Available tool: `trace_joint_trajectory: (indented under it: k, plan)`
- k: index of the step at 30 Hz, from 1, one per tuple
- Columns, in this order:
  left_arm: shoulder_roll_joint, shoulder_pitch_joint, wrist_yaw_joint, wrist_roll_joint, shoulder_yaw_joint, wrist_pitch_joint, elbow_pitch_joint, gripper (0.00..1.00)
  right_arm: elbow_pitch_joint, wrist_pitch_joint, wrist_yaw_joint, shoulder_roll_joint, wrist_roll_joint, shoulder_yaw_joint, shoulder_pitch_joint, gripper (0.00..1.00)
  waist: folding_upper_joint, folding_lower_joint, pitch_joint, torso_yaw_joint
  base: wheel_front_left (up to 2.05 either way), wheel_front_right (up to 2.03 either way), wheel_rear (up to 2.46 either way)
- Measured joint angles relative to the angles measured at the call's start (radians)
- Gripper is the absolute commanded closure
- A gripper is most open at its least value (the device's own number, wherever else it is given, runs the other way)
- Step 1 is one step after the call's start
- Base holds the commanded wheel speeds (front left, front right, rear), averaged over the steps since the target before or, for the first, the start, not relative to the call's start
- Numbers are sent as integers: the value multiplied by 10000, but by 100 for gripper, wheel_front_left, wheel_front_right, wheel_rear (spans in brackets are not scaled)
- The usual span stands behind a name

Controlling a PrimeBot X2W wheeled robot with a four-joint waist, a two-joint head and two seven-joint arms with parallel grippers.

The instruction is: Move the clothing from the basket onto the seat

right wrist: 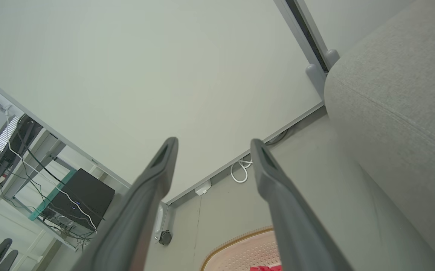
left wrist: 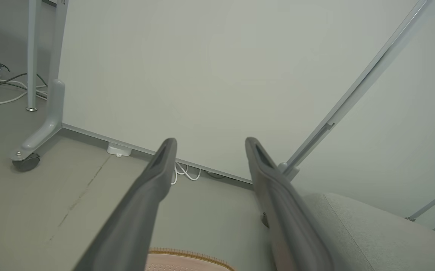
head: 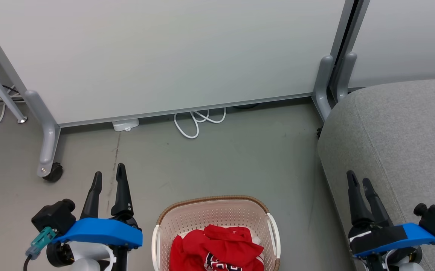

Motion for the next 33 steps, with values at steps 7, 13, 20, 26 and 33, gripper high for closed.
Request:
trace_joint_trajectory:
  k: [7, 13, 20, 26, 33]
  plan:
    - [29, -50, 42, 830, -161, -186, 46, 0, 29, -205, 0, -2, -690, 98, -10, 0, 0, 0, 47, 4, 0, 0, 0]
    - [46, -93, 31, 1498, -299, -362, 69, 0, 48, -374, 2, -6, -1319, 159, -93, 0, 0, 0, 84, 8, 0, 0, 0]
    - [56, -128, -38, 2153, -374, -525, 90, 0, 52, -541, 2, -8, -1894, 219, -94, 0, 0, 0, 101, 26, 0, 0, 0]
    - [58, -150, -105, 2635, -405, -681, 207, 0, 67, -677, 2, -10, -2334, 261, -96, 0, 0, 0, 110, 45, 0, 0, 0]
    - [59, -152, -263, 3156, -489, -819, 249, 0, 92, -823, 2, -13, -2869, 307, -97, 0, 0, 0, 134, 75, 0, 0, 0]
